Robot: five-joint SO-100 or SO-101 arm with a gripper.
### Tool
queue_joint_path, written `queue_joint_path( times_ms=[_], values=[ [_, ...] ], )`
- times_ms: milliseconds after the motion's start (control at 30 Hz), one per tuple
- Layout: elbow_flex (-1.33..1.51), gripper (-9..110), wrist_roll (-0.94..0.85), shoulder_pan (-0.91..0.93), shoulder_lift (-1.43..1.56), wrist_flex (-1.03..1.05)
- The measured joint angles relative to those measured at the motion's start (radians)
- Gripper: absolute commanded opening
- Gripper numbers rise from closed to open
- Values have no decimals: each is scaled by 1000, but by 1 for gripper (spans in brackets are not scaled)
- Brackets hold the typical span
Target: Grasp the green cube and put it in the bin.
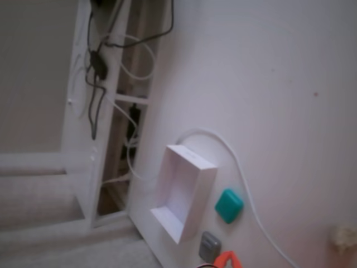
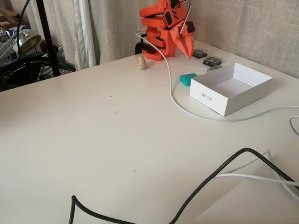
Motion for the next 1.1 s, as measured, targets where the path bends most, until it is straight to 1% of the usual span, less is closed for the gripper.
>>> queue_joint_path(
  times_ms=[1100],
  values=[
    [0,-8,-3,-12,0,0]
  ],
)
